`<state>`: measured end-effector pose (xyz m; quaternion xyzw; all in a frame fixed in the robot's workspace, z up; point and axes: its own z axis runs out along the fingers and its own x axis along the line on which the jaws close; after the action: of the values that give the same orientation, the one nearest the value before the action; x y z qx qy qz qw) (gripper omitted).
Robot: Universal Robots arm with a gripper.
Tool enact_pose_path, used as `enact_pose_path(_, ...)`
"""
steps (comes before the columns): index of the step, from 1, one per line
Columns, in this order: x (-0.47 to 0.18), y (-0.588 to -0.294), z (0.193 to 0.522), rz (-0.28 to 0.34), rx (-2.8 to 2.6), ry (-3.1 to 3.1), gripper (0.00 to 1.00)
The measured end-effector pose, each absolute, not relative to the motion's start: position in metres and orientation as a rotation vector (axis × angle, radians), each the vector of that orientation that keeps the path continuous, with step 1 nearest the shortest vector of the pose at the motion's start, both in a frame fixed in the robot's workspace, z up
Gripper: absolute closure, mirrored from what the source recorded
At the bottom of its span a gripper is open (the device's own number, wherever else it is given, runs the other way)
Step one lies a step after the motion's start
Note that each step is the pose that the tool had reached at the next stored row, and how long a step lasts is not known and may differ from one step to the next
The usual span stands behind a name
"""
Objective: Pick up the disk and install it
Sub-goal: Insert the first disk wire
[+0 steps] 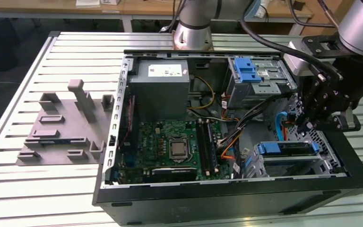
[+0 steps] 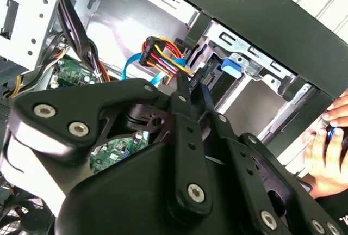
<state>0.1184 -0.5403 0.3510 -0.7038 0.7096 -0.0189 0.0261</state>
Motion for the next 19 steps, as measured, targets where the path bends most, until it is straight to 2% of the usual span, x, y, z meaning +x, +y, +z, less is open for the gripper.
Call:
enact_pose_path(1,0.118,-0.54,0.351,-0.059,-2.176,2.194,0.77)
enact_pose_path(2,0.119,-0.54,0.351,-0.059,-2.176,2.194,0.83)
enact_pose_path(10,0.121,-0.541,0.35,0.024,-2.212,2.235,0.84)
enact_pose_path(19,0.122,-0.551,0.346,0.027,-2.196,2.253,0.84)
